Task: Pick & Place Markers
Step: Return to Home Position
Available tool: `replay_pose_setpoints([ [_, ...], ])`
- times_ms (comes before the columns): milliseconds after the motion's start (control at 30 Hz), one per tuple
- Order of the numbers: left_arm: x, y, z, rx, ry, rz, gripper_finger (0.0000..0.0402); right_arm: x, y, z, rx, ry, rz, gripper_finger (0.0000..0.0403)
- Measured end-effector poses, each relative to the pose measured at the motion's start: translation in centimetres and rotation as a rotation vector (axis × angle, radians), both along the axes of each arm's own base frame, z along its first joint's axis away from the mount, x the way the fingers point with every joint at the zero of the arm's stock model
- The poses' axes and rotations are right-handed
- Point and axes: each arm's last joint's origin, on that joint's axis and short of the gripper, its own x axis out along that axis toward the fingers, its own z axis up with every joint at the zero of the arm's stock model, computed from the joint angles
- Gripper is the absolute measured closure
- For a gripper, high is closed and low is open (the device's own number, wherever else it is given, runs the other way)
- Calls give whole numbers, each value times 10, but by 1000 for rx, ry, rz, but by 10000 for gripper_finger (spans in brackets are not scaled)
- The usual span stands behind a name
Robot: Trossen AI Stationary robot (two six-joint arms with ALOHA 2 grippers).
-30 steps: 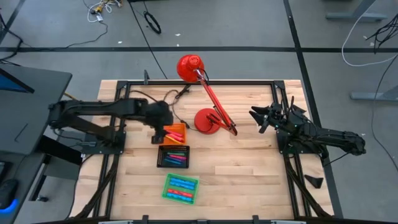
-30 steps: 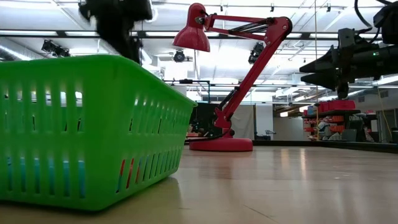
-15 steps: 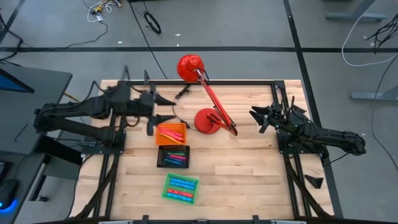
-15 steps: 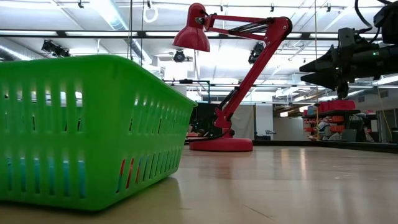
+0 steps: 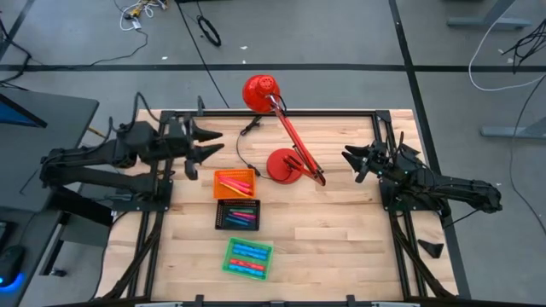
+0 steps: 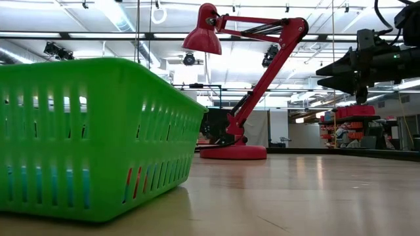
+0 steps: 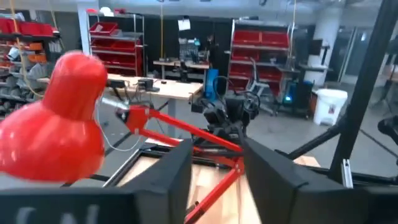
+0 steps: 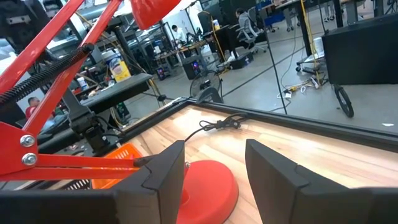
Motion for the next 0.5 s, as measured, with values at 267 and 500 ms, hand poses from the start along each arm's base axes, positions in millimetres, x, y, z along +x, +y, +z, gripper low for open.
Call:
replay_pose_setpoints([
  [267,-20,-1,-46,5,-66,0,357,0,0,0,0,0,0,233],
  [500,-35,-2,-88,8,-55,-8,395,0,0,0,0,0,0,233],
])
